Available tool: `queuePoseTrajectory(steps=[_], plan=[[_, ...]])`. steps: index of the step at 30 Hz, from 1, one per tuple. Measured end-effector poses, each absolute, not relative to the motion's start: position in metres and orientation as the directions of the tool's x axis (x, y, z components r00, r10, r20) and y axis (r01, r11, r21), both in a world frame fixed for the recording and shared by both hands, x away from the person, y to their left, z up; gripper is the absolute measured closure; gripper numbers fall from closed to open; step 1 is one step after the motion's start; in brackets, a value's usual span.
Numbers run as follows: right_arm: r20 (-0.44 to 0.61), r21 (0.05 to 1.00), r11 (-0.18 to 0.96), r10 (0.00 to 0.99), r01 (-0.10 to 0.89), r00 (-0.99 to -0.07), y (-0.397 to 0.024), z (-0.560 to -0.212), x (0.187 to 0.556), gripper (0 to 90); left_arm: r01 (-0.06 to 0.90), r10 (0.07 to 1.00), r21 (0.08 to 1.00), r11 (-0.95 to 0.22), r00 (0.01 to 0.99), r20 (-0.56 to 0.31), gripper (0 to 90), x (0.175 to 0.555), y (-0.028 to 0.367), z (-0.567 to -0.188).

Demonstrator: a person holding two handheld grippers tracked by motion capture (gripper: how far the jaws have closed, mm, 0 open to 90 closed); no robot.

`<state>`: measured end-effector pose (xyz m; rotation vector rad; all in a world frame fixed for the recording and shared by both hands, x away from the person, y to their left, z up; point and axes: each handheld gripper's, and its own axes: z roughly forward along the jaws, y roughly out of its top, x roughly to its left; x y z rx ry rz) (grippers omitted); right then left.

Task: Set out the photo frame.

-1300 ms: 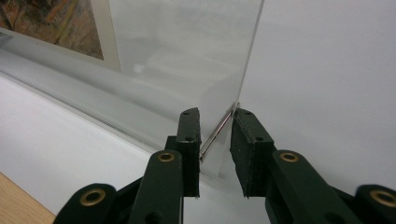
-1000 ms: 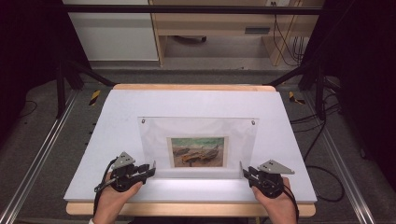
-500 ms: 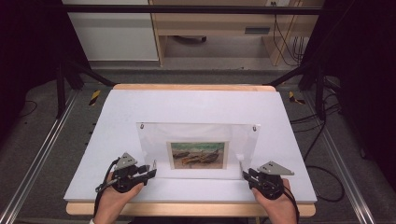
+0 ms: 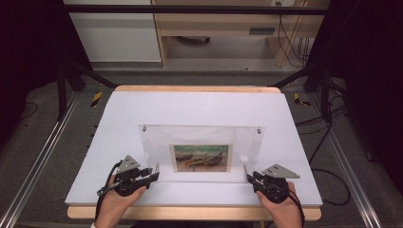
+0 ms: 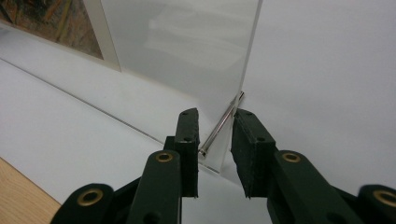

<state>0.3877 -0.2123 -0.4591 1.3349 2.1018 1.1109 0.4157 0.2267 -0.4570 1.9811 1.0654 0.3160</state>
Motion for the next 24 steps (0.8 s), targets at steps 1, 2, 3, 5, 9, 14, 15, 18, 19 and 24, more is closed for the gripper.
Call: queuePoseTrajectory(steps=[1,2,3,5,9,14,15,18,19,24], plan=[[0.077,0.797,0.217,0.889,0.563,-0.452,-0.2115,-0.4591,0.3874,71.4,0.566,0.779,0.774,-0.284,0.607,-0.158,61.1,0.4157,0.2267,-0.457],[0.073,0.799,0.221,0.887,0.559,-0.455,-0.2117,-0.4592,0.3878,71.2,0.565,0.779,0.774,-0.287,0.608,-0.154,61.2,0.4156,0.2265,-0.4569],[0.074,0.799,0.219,0.888,0.559,-0.454,-0.2116,-0.4593,0.3878,71.0,0.564,0.779,0.774,-0.287,0.608,-0.154,61.2,0.4156,0.2265,-0.4568],[0.075,0.801,0.218,0.887,0.557,-0.455,-0.2119,-0.4592,0.388,70.1,0.561,0.778,0.774,-0.292,0.61,-0.15,61.2,0.4158,0.2266,-0.4568],[0.075,0.81,0.212,0.887,0.547,-0.455,-0.2106,-0.4582,0.3881,65.5,0.562,0.78,0.774,-0.291,0.608,-0.149,60.5,0.4155,0.2259,-0.4572],[0.072,0.811,0.209,0.891,0.546,-0.448,-0.2085,-0.4581,0.3888,54.1,0.554,0.784,0.782,-0.285,0.605,-0.143,52.7,0.4154,0.2236,-0.458],[0.072,0.813,0.207,0.892,0.545,-0.447,-0.2083,-0.4578,0.3887,51.9,0.554,0.783,0.783,-0.282,0.605,-0.146,50.2,0.4155,0.2234,-0.458],[0.068,0.82,0.202,0.895,0.536,-0.441,-0.2068,-0.4569,0.3888,44.6,0.548,0.784,0.792,-0.271,0.602,-0.149,42.0,0.4158,0.2222,-0.4582],[0.062,0.822,0.203,0.896,0.532,-0.439,-0.2064,-0.4568,0.3892,40.5,0.546,0.783,0.794,-0.268,0.603,-0.15,39.4,0.4159,0.2219,-0.458],[0.048,0.831,0.205,0.9,0.517,-0.434,-0.2043,-0.4555,0.39,31.1,0.529,0.787,0.806,-0.265,0.602,-0.136,32.3,0.4153,0.2201,-0.4564]])
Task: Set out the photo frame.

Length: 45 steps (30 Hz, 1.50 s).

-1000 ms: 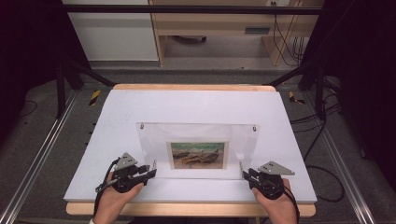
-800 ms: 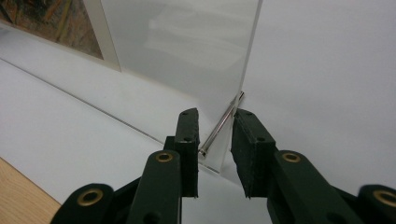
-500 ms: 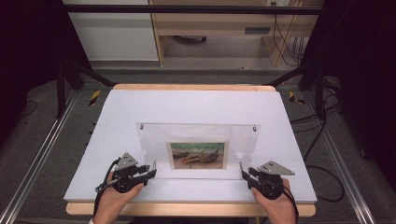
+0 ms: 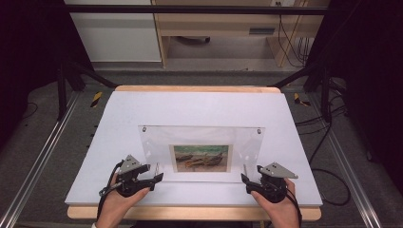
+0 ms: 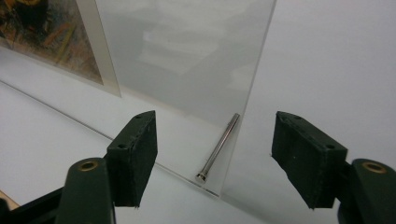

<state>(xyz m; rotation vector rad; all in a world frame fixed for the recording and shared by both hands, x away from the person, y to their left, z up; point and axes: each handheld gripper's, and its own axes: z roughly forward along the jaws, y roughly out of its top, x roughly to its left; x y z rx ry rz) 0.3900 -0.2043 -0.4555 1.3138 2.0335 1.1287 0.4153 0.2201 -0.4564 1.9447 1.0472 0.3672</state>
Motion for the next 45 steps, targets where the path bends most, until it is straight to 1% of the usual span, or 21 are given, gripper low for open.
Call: queuePoseTrajectory(steps=[2,7,8,11,14,19,26,28,38,41,45], plan=[[0.046,0.832,0.206,0.9,0.516,-0.434,-0.204,-0.456,0.39,28.7,0.525,0.788,0.811,-0.257,0.6,-0.139,27.5,0.415,0.219,-0.456],[0.022,0.837,0.224,0.898,0.5,-0.439,-0.203,-0.455,0.391,23.1,0.514,0.783,0.822,-0.245,0.605,-0.145,18.8,0.415,0.219,-0.453],[0.019,0.838,0.225,0.898,0.497,-0.439,-0.202,-0.455,0.391,21.0,0.51,0.784,0.825,-0.245,0.605,-0.141,16.9,0.415,0.218,-0.453],[0.005,0.844,0.227,0.902,0.486,-0.431,-0.202,-0.455,0.393,10.2,0.502,0.784,0.832,-0.235,0.604,-0.143,11.5,0.415,0.218,-0.451],[-0.023,0.855,0.239,0.905,0.46,-0.426,-0.202,-0.454,0.393,5.7,0.487,0.777,0.842,-0.231,0.614,-0.141,8.2,0.415,0.218,-0.451],[-0.033,0.869,0.233,0.908,0.437,-0.418,-0.201,-0.452,0.392,5.0,0.466,0.76,0.855,-0.226,0.633,-0.144,4.4,0.414,0.219,-0.449],[-0.034,0.871,0.237,0.903,0.431,-0.427,-0.202,-0.45,0.39,5.2,0.451,0.743,0.861,-0.237,0.655,-0.138,4.2,0.411,0.221,-0.447],[-0.051,0.872,0.249,0.903,0.422,-0.426,-0.204,-0.45,0.389,5.3,0.439,0.738,0.863,-0.249,0.663,-0.124,4.3,0.408,0.222,-0.447],[-0.054,0.872,0.251,0.903,0.421,-0.427,-0.209,-0.448,0.381,5.9,0.409,0.721,0.869,-0.28,0.687,-0.091,4.5,0.398,0.226,-0.442],[-0.055,0.874,0.252,0.901,0.416,-0.43,-0.212,-0.446,0.376,9.0,0.4,0.724,0.87,-0.287,0.685,-0.075,4.5,0.395,0.227,-0.441],[-0.059,0.875,0.256,0.899,0.41,-0.434,-0.215,-0.445,0.37,7.7,0.382,0.729,0.872,-0.307,0.684,-0.043,3.9,0.391,0.229,-0.438]])
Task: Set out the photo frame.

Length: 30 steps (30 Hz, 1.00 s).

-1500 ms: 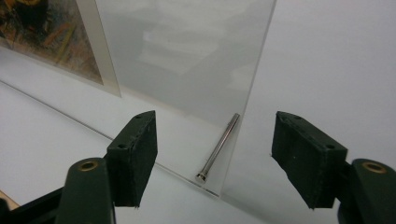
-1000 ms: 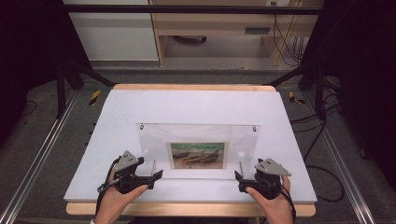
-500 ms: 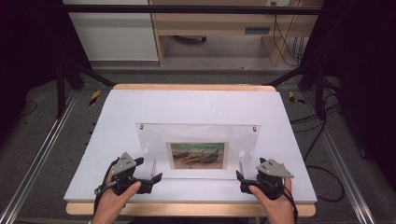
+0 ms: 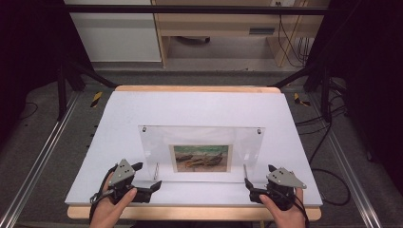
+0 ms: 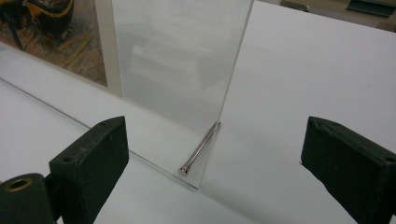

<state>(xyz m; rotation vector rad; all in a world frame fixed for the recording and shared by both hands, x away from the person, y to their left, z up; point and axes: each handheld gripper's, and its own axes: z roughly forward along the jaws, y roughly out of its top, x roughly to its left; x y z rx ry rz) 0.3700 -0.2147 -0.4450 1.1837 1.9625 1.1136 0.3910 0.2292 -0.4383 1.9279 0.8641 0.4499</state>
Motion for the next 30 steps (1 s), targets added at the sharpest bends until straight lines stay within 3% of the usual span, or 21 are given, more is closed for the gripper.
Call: queuePoseTrajectory(steps=[30], plan=[[-0.068,0.887,0.199,0.949,0.417,-0.308,-0.251,-0.445,0.348,4.7,0.352,0.782,0.888,-0.296,0.623,0.013,4.5,0.383,0.278,-0.43]])
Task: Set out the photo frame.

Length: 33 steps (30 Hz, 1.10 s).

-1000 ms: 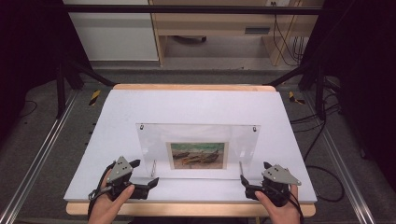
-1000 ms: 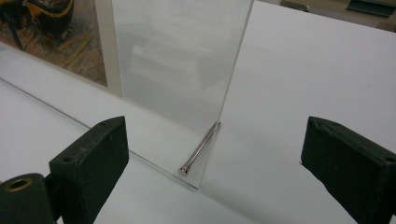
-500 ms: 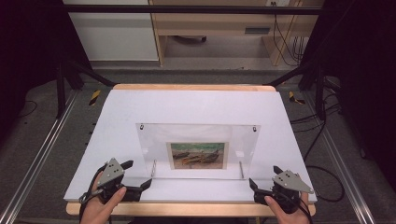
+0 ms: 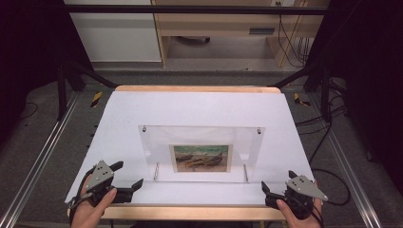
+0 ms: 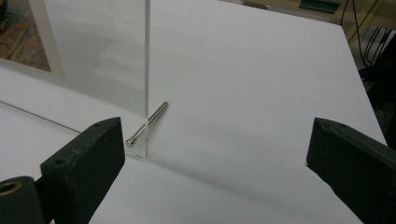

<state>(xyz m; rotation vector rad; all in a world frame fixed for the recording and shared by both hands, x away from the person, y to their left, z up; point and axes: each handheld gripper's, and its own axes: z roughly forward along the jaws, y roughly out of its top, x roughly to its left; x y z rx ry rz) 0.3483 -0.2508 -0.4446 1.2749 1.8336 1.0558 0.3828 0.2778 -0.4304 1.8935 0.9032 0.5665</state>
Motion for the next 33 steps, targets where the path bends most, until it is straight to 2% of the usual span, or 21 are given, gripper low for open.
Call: queuePoseTrajectory(steps=[9,18,33], plan=[[-0.082,0.882,0.183,0.967,0.434,-0.241,-0.256,-0.447,0.352,7.7,0.383,0.826,0.879,-0.284,0.564,0.022,4.7,0.39,0.297,-0.434],[-0.142,0.87,0.219,0.969,0.442,-0.201,-0.254,-0.451,0.365,8.9,0.403,0.84,0.861,-0.311,0.54,0.051,4.6,0.401,0.298,-0.44],[-0.106,0.817,0.226,0.963,0.531,-0.246,-0.257,-0.457,0.412,13.7,0.427,0.87,0.846,-0.319,0.486,0.083,6.5,0.442,0.311,-0.439]])
